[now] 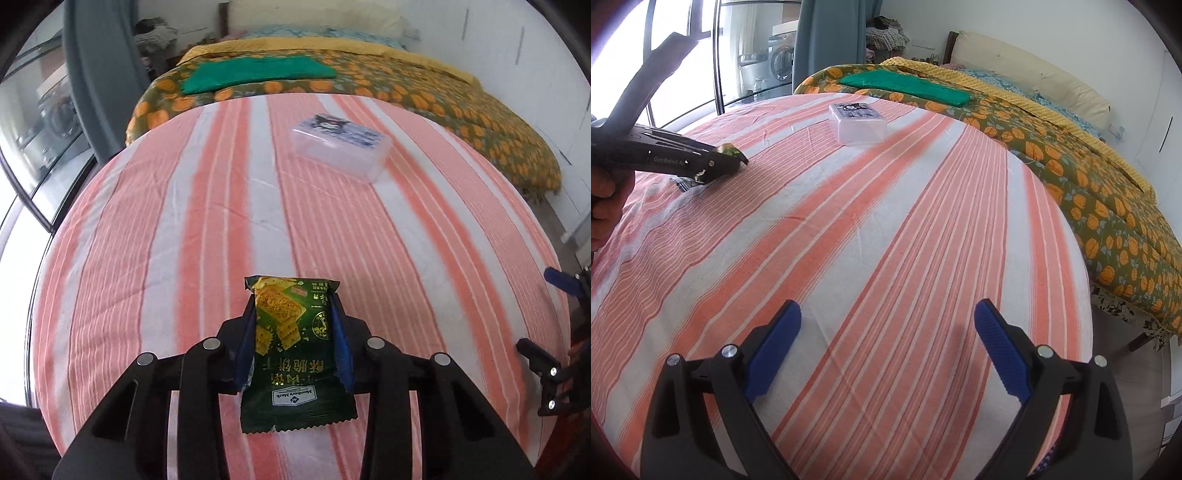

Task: Collect trash
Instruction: 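Grasp the clear cartoon plastic box with right tool while left tool holds the packet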

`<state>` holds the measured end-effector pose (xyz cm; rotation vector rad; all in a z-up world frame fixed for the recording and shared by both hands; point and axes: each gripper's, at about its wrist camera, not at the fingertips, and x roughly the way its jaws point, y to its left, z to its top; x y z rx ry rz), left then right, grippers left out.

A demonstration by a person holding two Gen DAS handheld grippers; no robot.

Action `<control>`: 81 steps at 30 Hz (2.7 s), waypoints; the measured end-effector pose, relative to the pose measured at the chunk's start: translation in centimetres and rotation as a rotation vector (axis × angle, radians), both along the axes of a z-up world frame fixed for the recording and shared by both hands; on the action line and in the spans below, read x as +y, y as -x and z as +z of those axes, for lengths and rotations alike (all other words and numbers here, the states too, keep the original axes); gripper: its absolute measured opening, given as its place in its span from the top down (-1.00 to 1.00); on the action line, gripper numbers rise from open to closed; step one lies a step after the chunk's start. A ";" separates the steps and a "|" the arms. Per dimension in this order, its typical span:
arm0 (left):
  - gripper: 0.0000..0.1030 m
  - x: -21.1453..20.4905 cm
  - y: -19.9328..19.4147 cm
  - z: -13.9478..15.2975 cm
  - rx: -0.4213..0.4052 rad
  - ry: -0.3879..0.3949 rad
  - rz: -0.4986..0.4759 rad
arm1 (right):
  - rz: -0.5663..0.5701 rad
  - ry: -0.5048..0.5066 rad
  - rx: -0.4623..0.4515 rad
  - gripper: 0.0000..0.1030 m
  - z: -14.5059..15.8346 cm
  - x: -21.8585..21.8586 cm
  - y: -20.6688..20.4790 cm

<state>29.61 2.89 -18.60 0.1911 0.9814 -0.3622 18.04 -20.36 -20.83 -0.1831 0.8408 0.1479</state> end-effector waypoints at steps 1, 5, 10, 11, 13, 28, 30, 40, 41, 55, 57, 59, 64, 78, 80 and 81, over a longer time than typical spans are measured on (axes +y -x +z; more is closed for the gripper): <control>0.25 0.4 0.2 -0.1 0.004 0.011 0.012 | 0.000 0.001 0.000 -0.78 0.0 0.0 0.0; -0.27 1.6 1.1 -0.3 -0.008 0.030 0.039 | 0.003 -0.044 0.030 -0.79 -0.1 -0.6 -0.5; -0.61 1.6 2.0 -1.0 -0.044 -0.019 0.052 | 0.030 -0.136 0.115 -0.80 0.0 -1.8 -3.1; -0.62 1.7 2.1 -1.0 -0.049 -0.021 0.057 | 0.043 -0.132 0.113 -0.80 0.4 -1.7 -4.2; -0.68 1.9 1.9 -1.2 -0.044 -0.004 0.070 | 0.075 -0.124 0.099 -0.79 1.1 -1.5 -6.3; -0.81 2.1 1.6 -1.5 -0.032 -0.004 0.091 | 0.122 -0.141 0.164 -0.80 1.0 5.8 -24.2; -0.82 2.2 1.6 -1.5 -0.030 -0.003 0.092 | 0.125 -0.123 0.164 -0.79 0.8 6.3 -24.7; -0.82 2.2 1.5 -1.6 -0.030 -0.002 0.092 | 0.093 -0.108 0.160 -0.27 1.3 5.3 -22.3; -0.82 2.2 1.5 -1.6 -0.030 -0.002 0.092 | 0.085 -0.111 0.157 -0.27 1.5 4.8 -21.5; -0.83 2.3 1.5 -1.6 -0.030 -0.001 0.091 | -0.005 -0.111 0.196 -0.26 1.2 -0.2 -6.0; -0.89 2.3 1.6 -1.6 -0.024 0.015 0.080 | -0.004 -0.141 0.210 -0.27 1.2 -0.2 -4.3; -0.89 2.5 1.7 -1.4 -0.018 0.039 0.040 | -0.010 -0.181 0.237 -0.42 1.2 -0.3 -3.3; -0.89 3.9 2.1 -0.6 0.021 0.138 -0.039 | -0.050 -0.214 0.236 -0.71 3.0 -1.4 -3.6; -0.14 0.7 0.4 -0.7 0.008 -0.022 -0.031 | -0.084 -0.128 0.351 -0.20 2.2 1.1 -11.7; 0.23 0.6 0.5 -0.5 -0.001 -0.019 -0.026 | -0.086 -0.126 0.339 -0.20 2.5 1.1 -11.2; 0.29 0.7 0.6 -0.4 -0.004 -0.015 -0.022 | -0.081 -0.132 0.325 -0.20 2.9 1.0 -10.7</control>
